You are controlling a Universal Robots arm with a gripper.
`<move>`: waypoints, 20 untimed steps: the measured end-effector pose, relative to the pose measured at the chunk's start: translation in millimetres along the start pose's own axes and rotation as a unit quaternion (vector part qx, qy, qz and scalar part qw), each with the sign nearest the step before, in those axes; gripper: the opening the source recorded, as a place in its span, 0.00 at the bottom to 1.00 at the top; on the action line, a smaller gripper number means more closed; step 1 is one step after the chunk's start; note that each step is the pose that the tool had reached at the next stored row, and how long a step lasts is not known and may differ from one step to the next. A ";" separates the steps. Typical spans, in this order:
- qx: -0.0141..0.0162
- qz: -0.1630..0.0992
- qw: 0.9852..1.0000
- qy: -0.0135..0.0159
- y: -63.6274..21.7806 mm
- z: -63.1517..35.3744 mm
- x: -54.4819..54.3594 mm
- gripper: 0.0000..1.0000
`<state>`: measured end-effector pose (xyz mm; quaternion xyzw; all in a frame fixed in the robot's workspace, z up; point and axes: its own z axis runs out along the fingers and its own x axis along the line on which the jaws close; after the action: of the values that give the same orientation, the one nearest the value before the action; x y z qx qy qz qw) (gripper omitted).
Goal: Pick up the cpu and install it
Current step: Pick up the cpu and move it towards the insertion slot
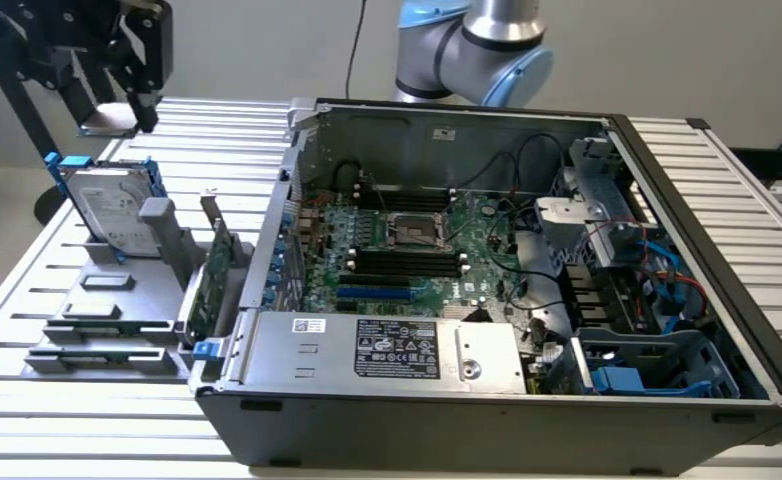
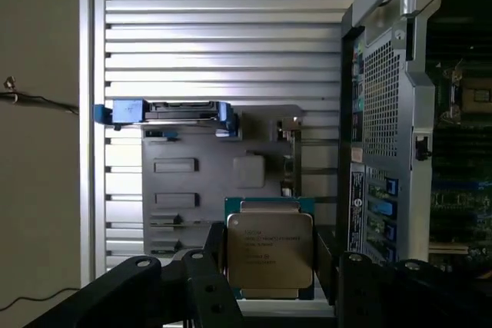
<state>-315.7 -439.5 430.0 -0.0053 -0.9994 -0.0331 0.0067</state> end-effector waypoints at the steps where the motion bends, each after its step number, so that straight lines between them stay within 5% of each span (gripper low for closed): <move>1: 0.000 0.000 1.000 0.000 0.1 -0.1 -4.5 0.55; 20: 0.000 0.000 1.000 0.000 2.9 -1.2 -90.9 0.55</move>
<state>-224.8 -437.5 430.1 -0.0052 -0.9994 -0.0331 0.0067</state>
